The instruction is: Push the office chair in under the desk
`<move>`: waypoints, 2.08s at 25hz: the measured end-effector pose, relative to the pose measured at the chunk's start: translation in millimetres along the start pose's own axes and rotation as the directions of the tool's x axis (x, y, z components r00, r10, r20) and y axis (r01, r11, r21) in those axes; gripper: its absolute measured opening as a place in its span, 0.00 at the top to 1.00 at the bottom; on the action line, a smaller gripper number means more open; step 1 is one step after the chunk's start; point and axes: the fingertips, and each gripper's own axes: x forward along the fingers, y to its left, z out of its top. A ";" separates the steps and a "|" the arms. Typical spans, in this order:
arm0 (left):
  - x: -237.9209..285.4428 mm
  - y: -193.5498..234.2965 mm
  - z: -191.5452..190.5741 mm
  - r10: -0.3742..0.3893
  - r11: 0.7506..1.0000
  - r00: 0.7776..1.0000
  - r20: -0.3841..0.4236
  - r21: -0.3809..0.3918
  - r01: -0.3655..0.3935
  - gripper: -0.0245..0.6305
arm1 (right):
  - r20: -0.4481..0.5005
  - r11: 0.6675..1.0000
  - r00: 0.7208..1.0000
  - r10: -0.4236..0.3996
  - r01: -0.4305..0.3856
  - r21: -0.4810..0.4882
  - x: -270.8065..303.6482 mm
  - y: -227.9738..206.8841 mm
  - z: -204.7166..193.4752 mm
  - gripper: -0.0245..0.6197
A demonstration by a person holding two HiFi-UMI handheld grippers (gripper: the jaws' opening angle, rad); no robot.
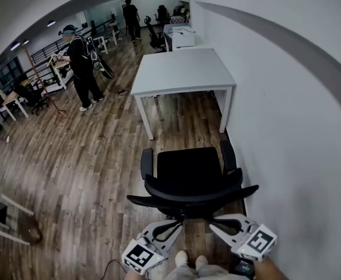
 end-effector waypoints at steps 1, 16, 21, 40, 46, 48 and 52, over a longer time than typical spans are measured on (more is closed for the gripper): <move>-0.9 4.6 -0.8 0.009 1.000 1.000 -0.011 0.010 -0.009 0.93 | -0.014 1.000 1.000 0.000 0.000 -0.011 0.8 -0.6 -0.8 0.90; 12.9 37.9 -35.6 0.116 0.921 0.940 -0.322 0.388 0.019 0.71 | -0.332 0.948 0.942 -0.041 -0.068 -0.310 3.3 -25.9 -34.9 0.72; 15.1 49.8 -44.8 0.195 0.859 0.880 -0.433 0.508 0.060 0.71 | -0.402 0.903 0.914 -0.059 -0.123 -0.411 4.7 -32.9 -40.5 0.70; 32.6 69.9 -65.2 0.360 0.679 0.745 -0.562 0.705 0.203 0.71 | -0.577 0.670 0.753 -0.316 -0.254 -0.698 20.2 -78.1 -70.0 0.70; 36.2 75.6 -65.8 0.386 0.662 0.730 -0.564 0.721 0.206 0.77 | -0.587 0.629 0.726 -0.360 -0.276 -0.727 23.6 -84.1 -73.5 0.75; 36.2 74.8 -66.5 0.396 0.653 0.722 -0.568 0.727 0.214 0.78 | -0.585 0.627 0.727 -0.360 -0.276 -0.729 22.4 -85.6 -73.6 0.75; 38.8 76.7 -65.6 0.407 0.657 0.709 -0.576 0.724 0.211 0.78 | -0.606 0.639 0.717 -0.345 -0.294 -0.711 21.6 -87.2 -74.8 0.76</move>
